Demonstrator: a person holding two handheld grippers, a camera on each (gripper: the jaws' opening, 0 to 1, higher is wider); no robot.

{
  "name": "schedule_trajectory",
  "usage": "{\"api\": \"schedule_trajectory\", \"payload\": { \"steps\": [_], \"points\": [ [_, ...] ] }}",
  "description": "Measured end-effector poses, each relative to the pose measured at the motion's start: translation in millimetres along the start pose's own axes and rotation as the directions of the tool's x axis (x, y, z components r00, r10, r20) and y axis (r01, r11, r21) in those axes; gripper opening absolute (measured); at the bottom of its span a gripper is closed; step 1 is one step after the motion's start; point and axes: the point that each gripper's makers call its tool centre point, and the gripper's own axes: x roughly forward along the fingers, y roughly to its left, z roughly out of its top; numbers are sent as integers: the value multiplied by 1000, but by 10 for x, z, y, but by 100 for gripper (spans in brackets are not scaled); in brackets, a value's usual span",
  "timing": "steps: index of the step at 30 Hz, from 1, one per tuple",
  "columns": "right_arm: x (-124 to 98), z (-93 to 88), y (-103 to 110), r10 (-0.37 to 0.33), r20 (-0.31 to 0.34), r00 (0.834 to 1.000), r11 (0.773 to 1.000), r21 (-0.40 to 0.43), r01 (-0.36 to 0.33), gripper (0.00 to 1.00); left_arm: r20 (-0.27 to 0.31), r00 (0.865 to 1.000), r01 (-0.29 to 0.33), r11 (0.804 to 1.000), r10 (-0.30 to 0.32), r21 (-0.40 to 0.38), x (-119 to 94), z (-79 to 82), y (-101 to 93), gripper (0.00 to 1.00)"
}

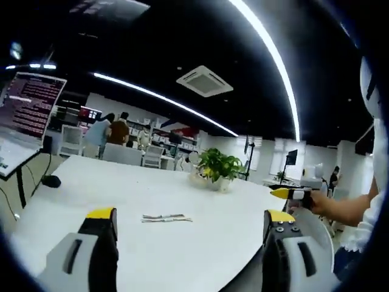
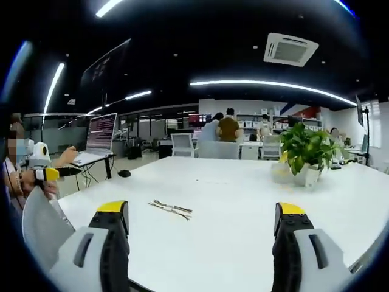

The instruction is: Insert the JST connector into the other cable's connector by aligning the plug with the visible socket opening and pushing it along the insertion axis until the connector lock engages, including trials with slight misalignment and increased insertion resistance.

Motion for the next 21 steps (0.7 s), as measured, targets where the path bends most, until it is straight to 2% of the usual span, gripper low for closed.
{"api": "schedule_trajectory", "payload": {
  "steps": [1,2,3,4,5,8,9,10,12,13,15,19,21],
  "points": [
    [-9,-17,7,-4,0,1000,1000,5,4,98,-23,1000,2,1000,-2,1,17,-59,-28,99],
    [-27,-57,10,-13,-10,1000,1000,4,13,98,-71,997,21,999,-19,40,25,-146,-80,99],
    [-36,-89,11,-17,-20,1000,1000,0,17,97,-88,996,24,998,-18,60,19,-166,-82,99],
    [-48,-134,8,-26,-33,999,1000,-1,26,97,-103,995,3,994,8,109,4,-186,-44,99],
    [-53,-154,9,-31,-32,999,1000,4,31,96,-100,995,-12,993,24,116,-2,-186,-26,99],
    [-53,-269,7,-50,-35,998,999,19,50,92,-47,998,35,999,-35,-1,4,-164,-117,99],
    [-61,-327,-67,-96,-49,994,995,-26,95,92,-34,999,35,999,-36,-24,-6,-166,-104,99],
    [-66,-300,-148,-145,-29,989,988,-64,143,92,-34,999,24,1000,-24,-18,-16,-174,-76,99],
    [-52,-276,-198,-184,-9,983,982,-41,184,88,4,1000,-9,995,9,-95,-23,-142,11,99],
    [-74,-271,-274,-230,-10,973,972,-48,229,81,19,999,-28,991,31,-129,-24,-134,66,99],
    [-82,-244,-310,-258,10,966,964,-65,258,72,24,998,-45,984,50,-173,-20,-149,125,99],
    [-74,-255,-337,-278,11,960,957,-80,278,71,-3,999,-38,989,38,-142,-16,-182,87,99],
    [-57,-277,-322,-265,-3,964,959,-100,264,73,-7,999,-42,989,42,-142,-17,-194,107,99]
  ]
}}
